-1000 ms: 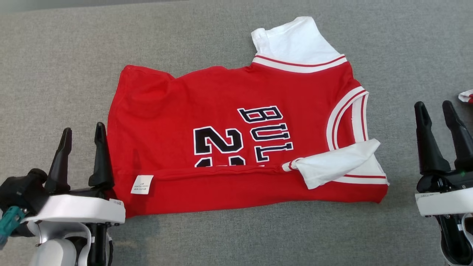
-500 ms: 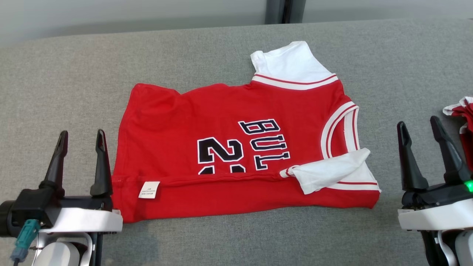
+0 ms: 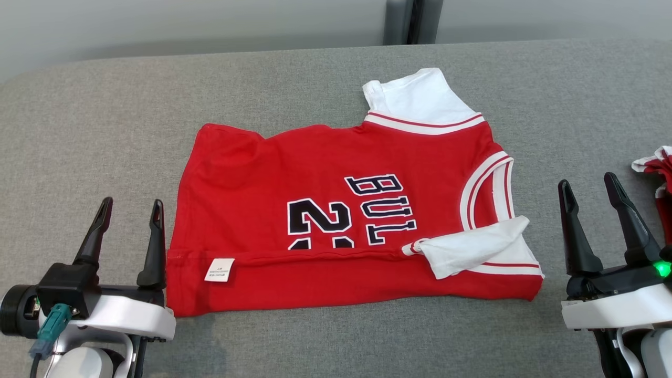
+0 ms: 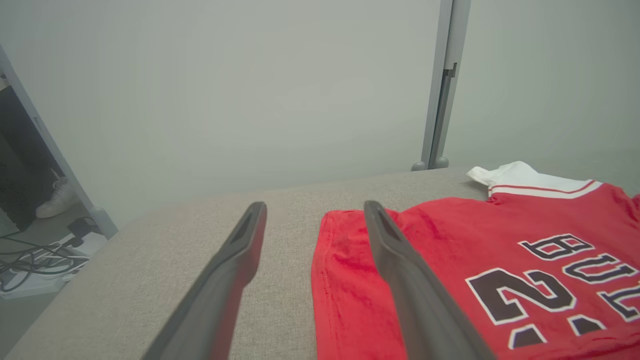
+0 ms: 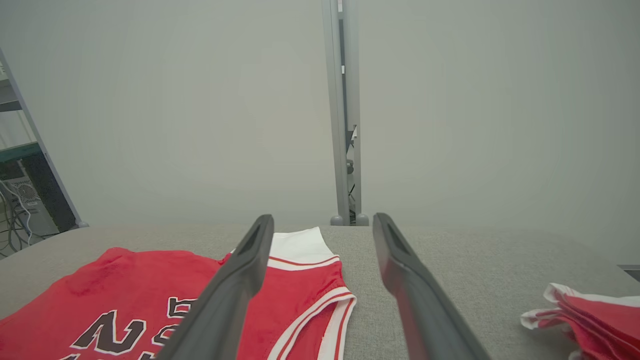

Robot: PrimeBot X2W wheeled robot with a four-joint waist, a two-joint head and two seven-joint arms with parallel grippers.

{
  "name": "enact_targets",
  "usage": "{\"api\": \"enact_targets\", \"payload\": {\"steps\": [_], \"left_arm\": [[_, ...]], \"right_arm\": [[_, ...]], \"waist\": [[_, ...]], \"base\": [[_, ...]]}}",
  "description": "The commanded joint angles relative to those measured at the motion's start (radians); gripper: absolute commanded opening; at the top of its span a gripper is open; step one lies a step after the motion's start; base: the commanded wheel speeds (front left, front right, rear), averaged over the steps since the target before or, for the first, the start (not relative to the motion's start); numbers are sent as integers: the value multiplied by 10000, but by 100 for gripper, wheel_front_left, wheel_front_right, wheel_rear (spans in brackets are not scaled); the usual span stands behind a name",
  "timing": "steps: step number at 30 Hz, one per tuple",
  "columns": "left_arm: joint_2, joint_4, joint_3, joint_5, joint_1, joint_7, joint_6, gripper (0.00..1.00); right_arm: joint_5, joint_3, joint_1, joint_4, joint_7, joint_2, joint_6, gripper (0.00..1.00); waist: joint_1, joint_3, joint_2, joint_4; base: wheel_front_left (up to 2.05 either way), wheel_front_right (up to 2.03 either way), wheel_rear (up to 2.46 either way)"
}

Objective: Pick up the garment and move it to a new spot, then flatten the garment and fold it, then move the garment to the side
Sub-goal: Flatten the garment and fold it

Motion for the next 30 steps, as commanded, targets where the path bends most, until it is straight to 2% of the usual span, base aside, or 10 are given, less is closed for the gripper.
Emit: {"api": "enact_targets", "payload": {"steps": [1, 13, 23, 24, 25, 26, 27, 28, 29, 30], "left_arm": [[80, 68, -40, 45, -119, 82, -56, 100], [-273, 1405, -473, -1119, 754, 1397, -593, 100], [-417, 2662, -603, -1960, 338, 2187, -1286, 100], [-414, 2765, -676, -2041, 287, 2327, -1393, 83], [-458, 2826, -682, -2163, 222, 2360, -1511, 39], [-470, 2921, -724, -2274, 191, 2531, -1635, 0], [-451, 3006, -786, -2321, 180, 2689, -1725, 0], [-451, 3006, -786, -2321, 180, 2689, -1725, 0], [-455, 3052, -783, -2415, 187, 2727, -1786, 0], [-463, 3076, -766, -2455, 168, 2740, -1839, 0]], "right_arm": [[51, -5, -23, 80, 67, -66, -3, 100], [298, 470, 824, 1746, 876, 70, -3, 100], [724, 927, 256, 2891, 1006, 1, -3, 100], [798, 977, 182, 2970, 1039, -8, -3, 100], [896, 1069, 144, 3063, 1152, -17, -3, 100], [964, 1126, 100, 3127, 1222, -38, -3, 100], [1048, 1163, 71, 3213, 1297, -51, -3, 32], [1048, 1163, 71, 3213, 1297, -51, -3, 32], [1164, 1220, 55, 3276, 1398, -31, -3, 0], [1233, 1261, 33, 3318, 1457, -44, -3, 0]], "waist": [[0, 13, 0, 8], [0, 473, 0, 64], [0, 829, 0, 91], [0, 842, 0, 90], [0, 848, 0, 86], [0, 850, 0, 77], [0, 840, 0, 70], [0, 840, 0, 70], [0, 830, 0, 58], [0, 824, 0, 43]], "base": [[0, 0, 0], [0, 0, 0], [0, 0, 0], [0, 0, 0], [0, 0, 0], [0, 0, 0], [0, 0, 0], [0, 0, 0], [0, 0, 0], [0, 0, 0]]}}
